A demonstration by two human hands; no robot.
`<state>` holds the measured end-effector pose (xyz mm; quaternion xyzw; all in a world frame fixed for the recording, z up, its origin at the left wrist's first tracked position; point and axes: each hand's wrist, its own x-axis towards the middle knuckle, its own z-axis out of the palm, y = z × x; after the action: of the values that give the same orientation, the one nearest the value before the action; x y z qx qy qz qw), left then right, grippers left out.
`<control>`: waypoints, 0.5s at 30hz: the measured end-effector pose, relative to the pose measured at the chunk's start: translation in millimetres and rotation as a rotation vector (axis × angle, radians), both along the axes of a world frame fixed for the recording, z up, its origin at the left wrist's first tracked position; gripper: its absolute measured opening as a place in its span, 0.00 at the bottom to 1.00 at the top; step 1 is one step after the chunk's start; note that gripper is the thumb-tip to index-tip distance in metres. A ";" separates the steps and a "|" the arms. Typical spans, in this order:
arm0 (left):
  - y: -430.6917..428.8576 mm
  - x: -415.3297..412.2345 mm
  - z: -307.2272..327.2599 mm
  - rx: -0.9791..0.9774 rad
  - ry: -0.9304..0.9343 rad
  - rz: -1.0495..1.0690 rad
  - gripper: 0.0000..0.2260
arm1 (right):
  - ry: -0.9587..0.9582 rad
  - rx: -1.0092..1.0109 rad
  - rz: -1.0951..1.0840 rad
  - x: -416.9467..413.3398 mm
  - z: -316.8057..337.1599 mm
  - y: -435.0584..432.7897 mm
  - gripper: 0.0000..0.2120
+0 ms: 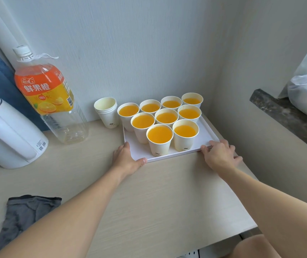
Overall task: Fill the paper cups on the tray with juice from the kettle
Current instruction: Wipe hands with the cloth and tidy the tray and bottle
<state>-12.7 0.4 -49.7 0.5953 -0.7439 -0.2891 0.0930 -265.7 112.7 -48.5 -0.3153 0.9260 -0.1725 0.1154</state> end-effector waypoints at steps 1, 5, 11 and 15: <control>-1.7 -0.8 0.5 -0.002 0.002 0.000 0.37 | 0.001 0.001 0.001 -0.9 -0.1 -2.6 0.10; -8.3 -3.2 0.2 -0.003 0.000 0.002 0.39 | 0.008 0.015 0.012 -4.2 1.9 -11.3 0.12; -16.6 -5.5 0.3 -0.006 -0.002 -0.008 0.39 | 0.002 0.011 0.018 -7.5 1.9 -19.1 0.12; -20.8 -6.0 1.0 0.000 -0.003 -0.015 0.41 | -0.008 0.023 0.033 -9.7 3.1 -23.1 0.12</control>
<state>-18.7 -20.4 -48.7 0.5900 -0.7486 -0.2890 0.0895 -275.3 89.5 -45.4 -0.3284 0.9222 -0.1610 0.1257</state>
